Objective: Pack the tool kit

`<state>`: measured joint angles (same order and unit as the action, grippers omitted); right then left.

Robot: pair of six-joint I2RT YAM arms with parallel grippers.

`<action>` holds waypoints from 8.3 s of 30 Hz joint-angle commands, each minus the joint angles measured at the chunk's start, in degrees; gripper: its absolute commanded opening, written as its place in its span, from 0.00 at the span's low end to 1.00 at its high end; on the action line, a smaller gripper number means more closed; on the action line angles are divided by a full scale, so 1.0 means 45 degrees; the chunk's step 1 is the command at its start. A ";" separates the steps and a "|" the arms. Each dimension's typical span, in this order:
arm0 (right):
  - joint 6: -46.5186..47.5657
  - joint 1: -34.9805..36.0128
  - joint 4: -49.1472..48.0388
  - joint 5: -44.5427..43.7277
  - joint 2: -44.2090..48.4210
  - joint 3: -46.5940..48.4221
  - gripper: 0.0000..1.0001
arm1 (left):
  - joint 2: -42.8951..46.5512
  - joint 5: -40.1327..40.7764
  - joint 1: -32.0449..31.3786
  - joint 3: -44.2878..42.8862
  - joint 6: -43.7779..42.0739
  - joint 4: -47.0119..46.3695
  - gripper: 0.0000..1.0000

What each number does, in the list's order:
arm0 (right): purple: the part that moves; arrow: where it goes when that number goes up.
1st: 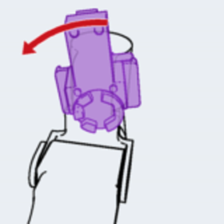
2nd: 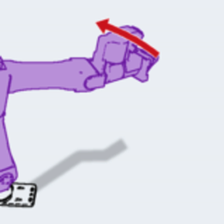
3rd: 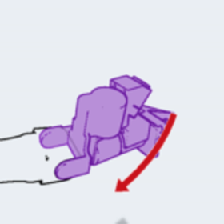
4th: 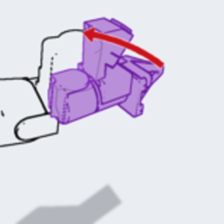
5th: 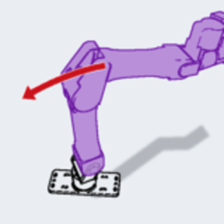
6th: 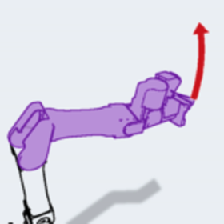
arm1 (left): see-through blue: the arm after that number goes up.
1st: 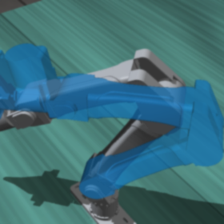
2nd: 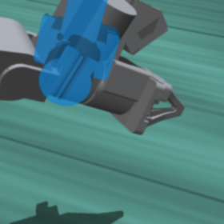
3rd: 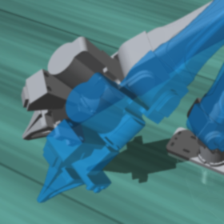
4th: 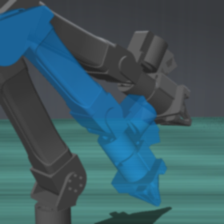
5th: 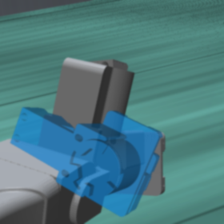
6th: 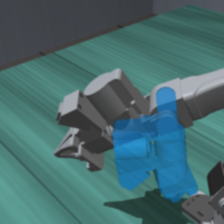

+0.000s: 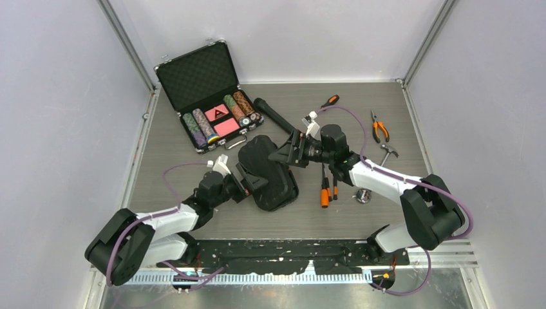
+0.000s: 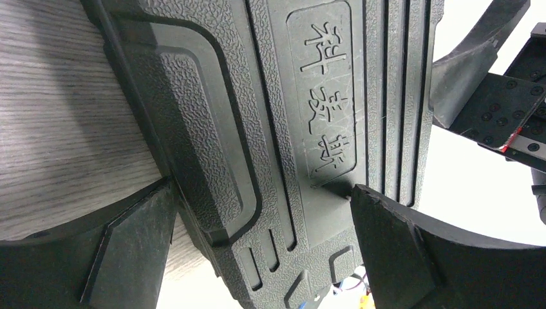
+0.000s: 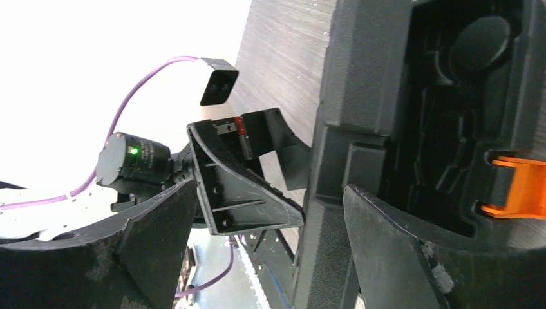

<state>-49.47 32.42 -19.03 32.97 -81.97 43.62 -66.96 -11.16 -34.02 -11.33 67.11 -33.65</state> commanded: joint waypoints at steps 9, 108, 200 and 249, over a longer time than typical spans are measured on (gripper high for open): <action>-0.1231 0.1267 -0.1193 0.1058 -0.0392 0.0264 0.87 | 0.3551 0.1079 -0.0131 0.1089 -0.0373 -0.2193 1.00; 0.2302 0.0546 0.1612 0.1747 -0.2251 0.3131 0.89 | -0.3133 -0.1653 0.2259 -0.2560 -0.1569 0.1840 0.08; 0.6081 -0.0206 0.8824 -0.5992 -0.1870 0.1641 0.32 | -0.1427 0.2543 0.2707 -0.6473 -0.7293 1.3506 0.14; 0.6162 -0.2755 1.1390 -0.8801 -0.1115 0.2272 0.45 | 0.9994 0.6651 0.3151 -0.6179 -1.1899 1.3762 1.00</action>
<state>-20.99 20.84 36.67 -5.41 -85.03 54.87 -21.89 16.12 -19.77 -38.98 16.45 32.95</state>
